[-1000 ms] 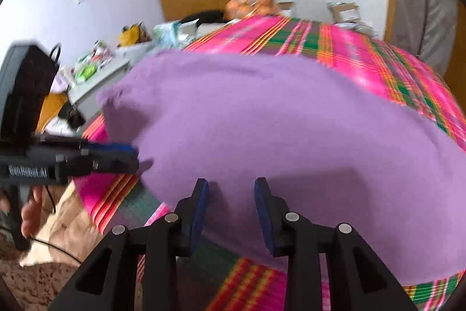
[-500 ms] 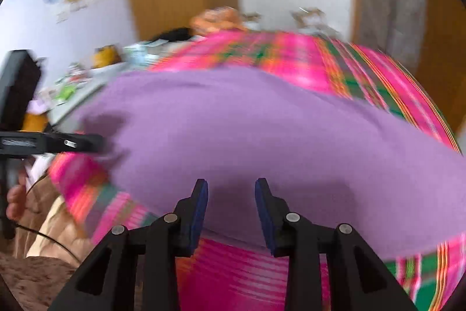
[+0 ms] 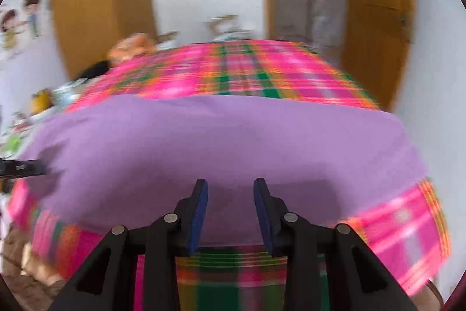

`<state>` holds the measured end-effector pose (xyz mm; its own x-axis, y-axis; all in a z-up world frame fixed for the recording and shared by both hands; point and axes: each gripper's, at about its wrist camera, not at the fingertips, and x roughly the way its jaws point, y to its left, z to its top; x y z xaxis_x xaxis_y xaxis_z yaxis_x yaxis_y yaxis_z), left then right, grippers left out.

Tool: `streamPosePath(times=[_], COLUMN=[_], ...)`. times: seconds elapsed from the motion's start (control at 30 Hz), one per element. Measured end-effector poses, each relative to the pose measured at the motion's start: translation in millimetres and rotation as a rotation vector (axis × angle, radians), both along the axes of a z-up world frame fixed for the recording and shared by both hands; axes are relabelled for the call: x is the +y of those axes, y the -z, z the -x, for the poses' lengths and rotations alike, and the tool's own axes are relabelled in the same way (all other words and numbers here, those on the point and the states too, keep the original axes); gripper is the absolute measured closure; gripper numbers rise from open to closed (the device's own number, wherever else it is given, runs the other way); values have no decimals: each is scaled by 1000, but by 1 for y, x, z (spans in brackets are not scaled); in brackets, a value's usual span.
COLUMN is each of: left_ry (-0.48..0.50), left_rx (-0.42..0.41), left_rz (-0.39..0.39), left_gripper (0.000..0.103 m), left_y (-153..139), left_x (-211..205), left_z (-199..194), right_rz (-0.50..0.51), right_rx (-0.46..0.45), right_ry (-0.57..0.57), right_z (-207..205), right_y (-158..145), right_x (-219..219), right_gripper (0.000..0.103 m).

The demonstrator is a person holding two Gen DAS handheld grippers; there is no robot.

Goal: Fold clothes

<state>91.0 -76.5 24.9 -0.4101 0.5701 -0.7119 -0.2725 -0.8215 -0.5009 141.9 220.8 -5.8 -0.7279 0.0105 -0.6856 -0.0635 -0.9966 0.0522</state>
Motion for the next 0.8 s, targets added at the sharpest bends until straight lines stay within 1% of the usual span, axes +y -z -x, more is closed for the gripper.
streamPosePath(times=[0.07,0.17,0.3,0.43,0.5,0.57,0.67,0.77,0.8], left_ry=[11,27,46,39,35,32,31,31,31], left_rx=[-14,-34,-37,-52,-56,-59,-57,-54,-55], left_rz=[-2,0,21,20,20,20,26,28,26], left_gripper=[76,76,76,76,76,76,76,76,76], left_y=[3,7,8,12,13,14,14,14,14], left_x=[7,19,33,40,41,41,42,43,43], left_z=[4,10,16,20,22,22,21,20,21], right_rz=[-20,-13,13,14,42,84,59,59,57], right_rx=[-28,-18,19,7,20,32,-9,-46,-47], right_ry=[51,53,115,178,183,161,185,169,144], right_z=[-1,-10,-11,9,19,31,53,69,72], right_y=[8,10,3,8,6,3,4,4,3], right_x=[15,30,55,78,86,94,107,113,107], right_gripper=[70,70,70,70,70,70,70,70,70])
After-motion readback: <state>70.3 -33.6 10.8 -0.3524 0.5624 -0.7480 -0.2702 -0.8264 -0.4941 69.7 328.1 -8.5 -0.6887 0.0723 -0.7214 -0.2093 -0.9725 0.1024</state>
